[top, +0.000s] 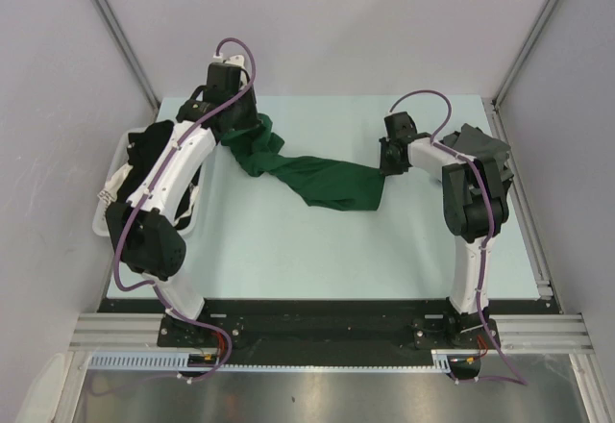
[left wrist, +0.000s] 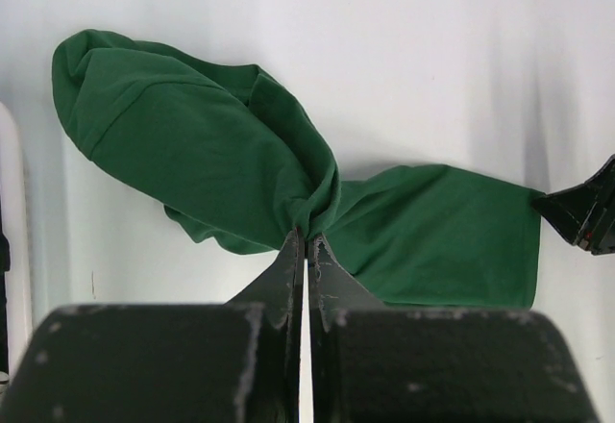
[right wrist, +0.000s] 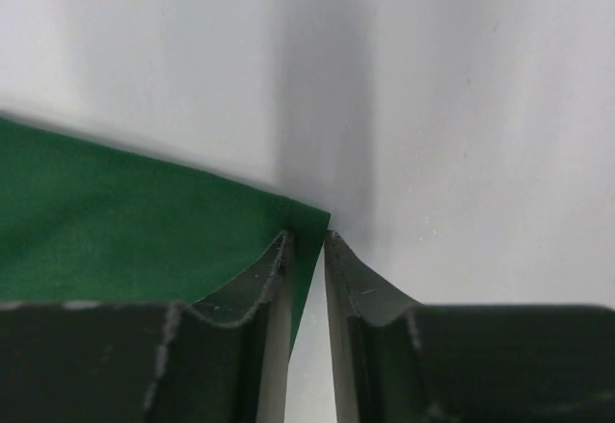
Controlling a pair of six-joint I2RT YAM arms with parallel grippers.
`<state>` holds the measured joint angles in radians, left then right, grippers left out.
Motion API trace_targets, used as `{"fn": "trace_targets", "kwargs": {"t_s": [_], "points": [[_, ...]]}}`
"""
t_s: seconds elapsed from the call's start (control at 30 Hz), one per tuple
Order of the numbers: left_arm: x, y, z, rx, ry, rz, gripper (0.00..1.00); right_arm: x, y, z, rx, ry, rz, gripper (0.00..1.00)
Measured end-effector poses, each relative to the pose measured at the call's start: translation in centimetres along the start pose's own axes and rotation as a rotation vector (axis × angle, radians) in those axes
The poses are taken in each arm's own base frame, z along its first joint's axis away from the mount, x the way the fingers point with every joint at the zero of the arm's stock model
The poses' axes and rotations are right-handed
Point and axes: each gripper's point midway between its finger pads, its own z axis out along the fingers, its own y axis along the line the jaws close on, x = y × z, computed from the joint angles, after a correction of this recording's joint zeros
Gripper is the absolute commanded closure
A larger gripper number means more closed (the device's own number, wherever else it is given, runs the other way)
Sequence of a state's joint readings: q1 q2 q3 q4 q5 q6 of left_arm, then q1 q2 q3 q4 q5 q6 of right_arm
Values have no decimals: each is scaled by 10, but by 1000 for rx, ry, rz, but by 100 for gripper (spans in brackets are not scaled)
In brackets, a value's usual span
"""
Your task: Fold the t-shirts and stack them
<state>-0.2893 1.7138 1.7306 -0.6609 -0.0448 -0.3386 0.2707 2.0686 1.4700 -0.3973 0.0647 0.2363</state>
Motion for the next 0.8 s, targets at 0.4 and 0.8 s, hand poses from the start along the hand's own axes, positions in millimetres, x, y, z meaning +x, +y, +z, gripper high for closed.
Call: {"fn": "trace_targets", "kwargs": {"t_s": [0.4,0.8], "points": [[1,-4,0,10,3,4,100,-4,0,1,-28,1,9,100],[-39,-20,15,27,-37,34,100,-72,-19,-76,21,-194,-16,100]]}}
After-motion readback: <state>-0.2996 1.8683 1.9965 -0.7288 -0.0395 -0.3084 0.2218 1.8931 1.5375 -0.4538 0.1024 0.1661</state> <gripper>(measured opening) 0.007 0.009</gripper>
